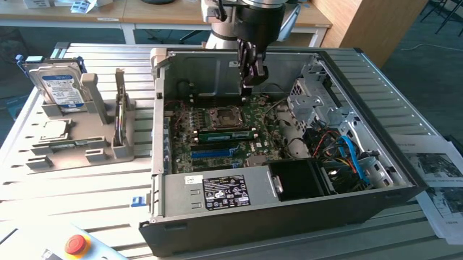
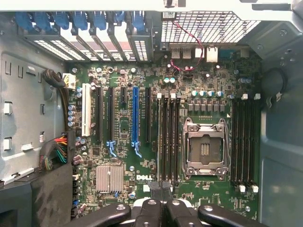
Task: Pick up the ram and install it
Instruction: 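Press down the ram until it locks into place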
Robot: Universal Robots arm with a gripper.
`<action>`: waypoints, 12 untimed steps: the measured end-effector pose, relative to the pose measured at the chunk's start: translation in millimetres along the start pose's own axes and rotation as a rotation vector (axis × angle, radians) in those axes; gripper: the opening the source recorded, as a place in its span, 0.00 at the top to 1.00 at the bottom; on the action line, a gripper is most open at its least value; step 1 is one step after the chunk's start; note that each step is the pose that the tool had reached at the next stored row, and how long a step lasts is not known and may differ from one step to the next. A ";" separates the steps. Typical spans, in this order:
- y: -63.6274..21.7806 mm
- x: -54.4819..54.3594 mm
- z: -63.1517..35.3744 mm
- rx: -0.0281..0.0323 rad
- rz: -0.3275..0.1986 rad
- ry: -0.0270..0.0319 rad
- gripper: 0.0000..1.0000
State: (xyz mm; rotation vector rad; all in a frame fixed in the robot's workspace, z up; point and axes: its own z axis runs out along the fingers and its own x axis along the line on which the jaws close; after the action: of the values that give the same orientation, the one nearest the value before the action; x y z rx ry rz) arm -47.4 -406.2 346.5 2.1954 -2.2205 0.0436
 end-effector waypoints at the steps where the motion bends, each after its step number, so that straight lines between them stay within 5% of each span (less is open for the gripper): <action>1: 0.0 0.0 0.0 0.0000 0.000 0.0000 0.90; 12: 0.0 0.0 0.0 0.0000 0.000 0.0000 0.90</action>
State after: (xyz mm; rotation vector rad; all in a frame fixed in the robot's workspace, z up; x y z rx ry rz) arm -47.4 -406.2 346.6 2.1954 -2.2205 0.0436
